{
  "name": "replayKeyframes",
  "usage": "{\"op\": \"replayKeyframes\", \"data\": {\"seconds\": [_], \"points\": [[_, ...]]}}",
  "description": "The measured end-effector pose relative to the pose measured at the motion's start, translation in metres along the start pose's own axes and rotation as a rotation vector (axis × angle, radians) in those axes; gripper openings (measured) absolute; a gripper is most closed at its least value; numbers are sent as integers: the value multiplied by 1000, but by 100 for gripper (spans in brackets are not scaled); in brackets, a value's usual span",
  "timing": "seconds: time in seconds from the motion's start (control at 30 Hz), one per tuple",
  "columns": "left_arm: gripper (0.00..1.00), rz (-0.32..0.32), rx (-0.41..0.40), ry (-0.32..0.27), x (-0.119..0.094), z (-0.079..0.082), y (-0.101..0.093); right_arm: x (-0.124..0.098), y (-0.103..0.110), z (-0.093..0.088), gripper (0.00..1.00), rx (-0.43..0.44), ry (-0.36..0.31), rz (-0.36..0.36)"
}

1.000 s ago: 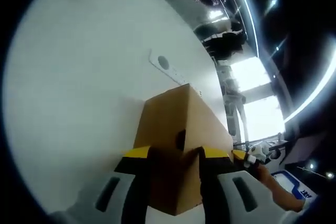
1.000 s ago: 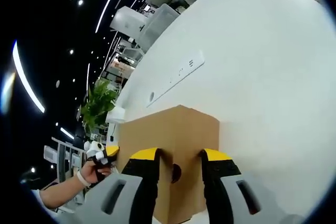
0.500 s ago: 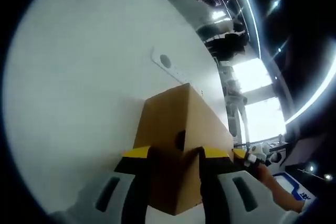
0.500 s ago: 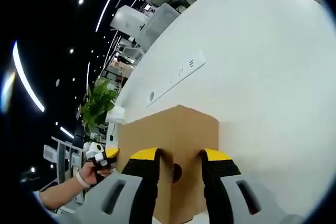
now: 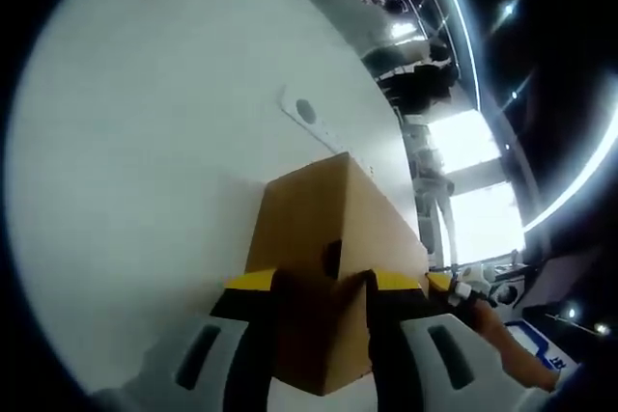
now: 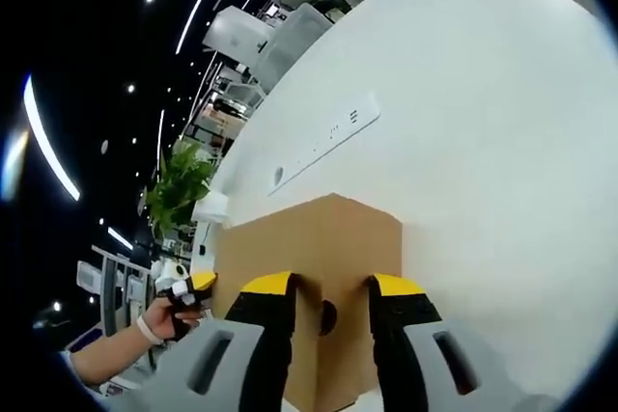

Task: Operate the shoe box by opening the lid, removing the specified soft item, and placing it in the target area until the item is outside and the box remains undamaged.

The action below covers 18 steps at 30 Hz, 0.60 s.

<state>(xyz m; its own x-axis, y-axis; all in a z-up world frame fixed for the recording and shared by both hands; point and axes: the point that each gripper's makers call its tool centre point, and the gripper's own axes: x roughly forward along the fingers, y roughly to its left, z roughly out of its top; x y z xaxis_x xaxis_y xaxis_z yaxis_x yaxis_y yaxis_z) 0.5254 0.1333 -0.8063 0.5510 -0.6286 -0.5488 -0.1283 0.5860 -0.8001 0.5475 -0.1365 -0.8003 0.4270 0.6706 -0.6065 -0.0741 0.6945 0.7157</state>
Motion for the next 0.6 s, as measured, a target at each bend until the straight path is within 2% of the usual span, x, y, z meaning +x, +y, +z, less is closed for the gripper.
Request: {"op": "replayKeyframes", "data": {"seconds": [0.6], "points": [[35,19,-24,-7,-5,-8,1,2,0,1,29,-15,23,23]]}}
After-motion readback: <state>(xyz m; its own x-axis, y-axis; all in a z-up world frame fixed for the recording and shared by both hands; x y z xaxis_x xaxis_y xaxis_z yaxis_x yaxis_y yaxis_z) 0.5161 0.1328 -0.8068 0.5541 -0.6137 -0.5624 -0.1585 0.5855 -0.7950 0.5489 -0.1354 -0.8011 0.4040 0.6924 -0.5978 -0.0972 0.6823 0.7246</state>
